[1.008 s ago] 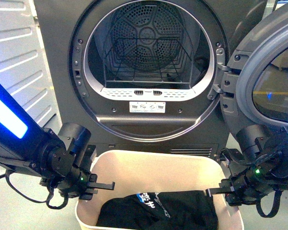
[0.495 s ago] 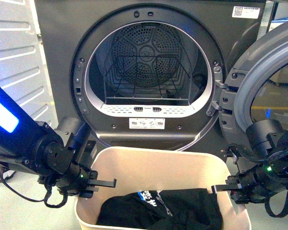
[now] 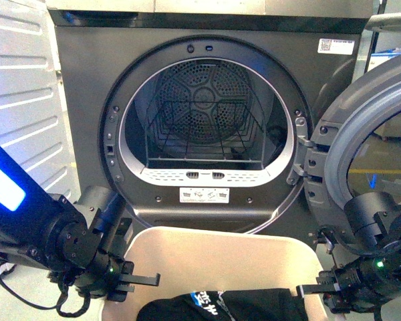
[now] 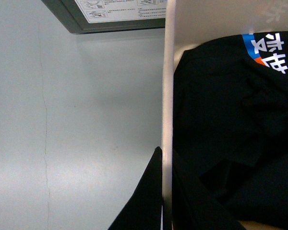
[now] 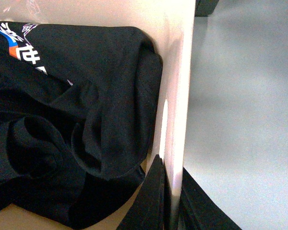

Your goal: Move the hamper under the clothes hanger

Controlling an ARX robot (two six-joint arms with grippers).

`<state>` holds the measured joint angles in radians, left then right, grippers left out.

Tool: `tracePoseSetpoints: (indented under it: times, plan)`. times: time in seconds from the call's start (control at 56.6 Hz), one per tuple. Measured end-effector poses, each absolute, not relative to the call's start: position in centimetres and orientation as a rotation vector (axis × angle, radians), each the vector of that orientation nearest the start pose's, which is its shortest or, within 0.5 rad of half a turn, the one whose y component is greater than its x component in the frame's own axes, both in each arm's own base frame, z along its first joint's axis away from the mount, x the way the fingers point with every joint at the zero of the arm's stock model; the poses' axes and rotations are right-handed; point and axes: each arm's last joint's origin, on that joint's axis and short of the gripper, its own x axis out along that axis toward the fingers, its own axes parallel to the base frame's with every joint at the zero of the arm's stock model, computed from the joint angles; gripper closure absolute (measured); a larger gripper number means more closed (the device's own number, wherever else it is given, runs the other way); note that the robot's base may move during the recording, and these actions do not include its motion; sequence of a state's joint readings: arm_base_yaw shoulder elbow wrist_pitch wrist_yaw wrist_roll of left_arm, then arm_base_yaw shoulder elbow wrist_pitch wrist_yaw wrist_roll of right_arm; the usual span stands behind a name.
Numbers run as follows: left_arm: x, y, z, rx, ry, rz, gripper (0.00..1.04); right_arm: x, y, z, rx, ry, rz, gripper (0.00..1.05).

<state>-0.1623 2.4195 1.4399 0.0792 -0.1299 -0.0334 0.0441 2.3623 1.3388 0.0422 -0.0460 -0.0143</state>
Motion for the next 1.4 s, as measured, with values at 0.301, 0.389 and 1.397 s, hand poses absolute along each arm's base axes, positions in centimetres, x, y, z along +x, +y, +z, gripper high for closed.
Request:
tracePoseSetpoints:
  times: [0.301,0.389,1.397]
  plan:
    - [46.0,-6.4,3.2,0.098,0.892,0.007,1.00,43.9,2.9,3.1,-0.013,0.981,0.119,1.02]
    - [46.0,-5.8,3.2,0.092,0.893,0.020,1.00,43.9,3.4,3.1,-0.013,0.981,0.135,1.02]
    - [45.8,-7.2,3.2,0.100,0.894,-0.018,1.00,44.0,1.9,3.1,-0.009,0.980,0.085,1.02]
